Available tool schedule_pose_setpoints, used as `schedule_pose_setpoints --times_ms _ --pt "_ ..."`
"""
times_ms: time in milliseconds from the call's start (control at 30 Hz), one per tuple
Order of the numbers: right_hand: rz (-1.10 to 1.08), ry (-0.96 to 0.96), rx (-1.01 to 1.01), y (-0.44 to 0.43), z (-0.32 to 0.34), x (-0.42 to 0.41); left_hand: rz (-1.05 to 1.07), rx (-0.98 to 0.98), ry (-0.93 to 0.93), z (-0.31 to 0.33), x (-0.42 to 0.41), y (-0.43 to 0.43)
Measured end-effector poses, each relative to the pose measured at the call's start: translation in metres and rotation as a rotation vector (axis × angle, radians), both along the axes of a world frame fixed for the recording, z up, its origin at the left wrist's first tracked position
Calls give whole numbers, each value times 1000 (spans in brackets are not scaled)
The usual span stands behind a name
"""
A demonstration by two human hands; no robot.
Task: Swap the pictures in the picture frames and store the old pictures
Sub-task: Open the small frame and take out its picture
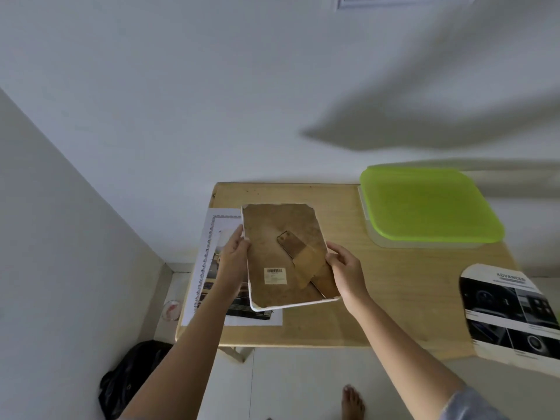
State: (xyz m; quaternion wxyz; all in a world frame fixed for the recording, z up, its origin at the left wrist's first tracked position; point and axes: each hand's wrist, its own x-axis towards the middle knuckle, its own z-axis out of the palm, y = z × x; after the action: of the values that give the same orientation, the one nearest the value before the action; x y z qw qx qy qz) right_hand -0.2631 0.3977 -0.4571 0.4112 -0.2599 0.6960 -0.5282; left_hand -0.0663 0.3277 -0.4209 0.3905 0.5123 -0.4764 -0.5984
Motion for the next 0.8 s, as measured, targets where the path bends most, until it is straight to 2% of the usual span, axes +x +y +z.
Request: schedule_pose_setpoints --times_ms 233,367,567,800 --pt "-96 144 73 47 -30 -37 -174 95 -292 -62 -47 29" --pt "-78 266 107 64 -43 -48 -196 117 -455 -70 -72 45" --pt "-26 499 129 76 -54 -60 -201 63 -462 -80 -86 52" --pt "-7 586 119 78 -57 -59 -187 16 -563 -84 -93 55"
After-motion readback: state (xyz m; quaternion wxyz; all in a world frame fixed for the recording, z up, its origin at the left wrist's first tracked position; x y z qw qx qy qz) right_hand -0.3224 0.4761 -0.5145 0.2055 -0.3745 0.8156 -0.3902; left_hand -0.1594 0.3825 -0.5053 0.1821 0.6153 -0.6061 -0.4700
